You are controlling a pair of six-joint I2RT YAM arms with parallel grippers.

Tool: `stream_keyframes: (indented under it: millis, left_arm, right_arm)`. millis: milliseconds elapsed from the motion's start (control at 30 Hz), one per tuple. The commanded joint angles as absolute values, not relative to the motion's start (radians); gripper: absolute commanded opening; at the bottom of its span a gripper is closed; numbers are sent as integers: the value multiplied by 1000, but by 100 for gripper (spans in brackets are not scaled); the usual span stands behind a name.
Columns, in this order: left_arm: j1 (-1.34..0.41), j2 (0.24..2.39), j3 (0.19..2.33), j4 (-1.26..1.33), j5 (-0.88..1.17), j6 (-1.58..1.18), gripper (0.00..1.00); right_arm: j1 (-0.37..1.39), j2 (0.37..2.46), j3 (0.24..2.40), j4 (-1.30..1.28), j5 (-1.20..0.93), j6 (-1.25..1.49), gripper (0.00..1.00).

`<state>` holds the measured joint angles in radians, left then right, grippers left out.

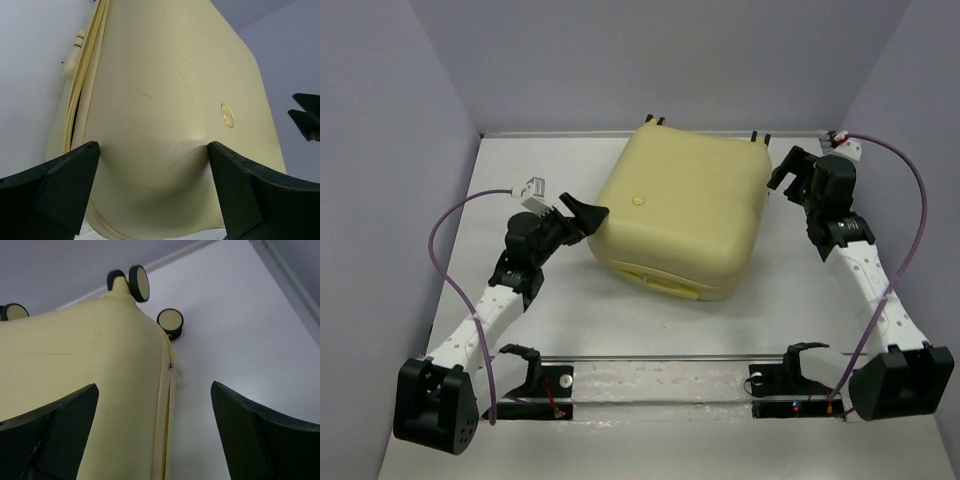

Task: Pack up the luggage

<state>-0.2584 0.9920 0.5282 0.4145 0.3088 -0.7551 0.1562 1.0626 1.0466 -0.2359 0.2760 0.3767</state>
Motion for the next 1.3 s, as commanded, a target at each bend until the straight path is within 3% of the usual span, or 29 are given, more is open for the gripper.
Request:
stream_keyframes:
  millis: [0,67,133,233,500,900,1267]
  left_arm:
    - [-336,1002,505,324,400,-704,99]
    - [-366,1006,500,330,391,-703,99]
    - [-417,1012,489,342,388,-703,99]
    - [-463,1012,476,354,376,-707,99]
    - [-701,948,440,437,299,-811,99]
    - [-785,931,564,354,146,-752,99]
    - [-635,878,826,169,11,-651,99]
  right_arm:
    - [60,1167,1036,-206,-111,406,100]
    - [60,1224,1016,-154,-243,437,100]
    - [60,1284,960,34,-508,489,100]
    - [60,1383,948,124,-693,538,100]
    - [184,1757,1211,170,-934,581,99]
    - [216,2009,1696,89,-907,637,100]
    - [154,1936,2086,-44,-882,614,100]
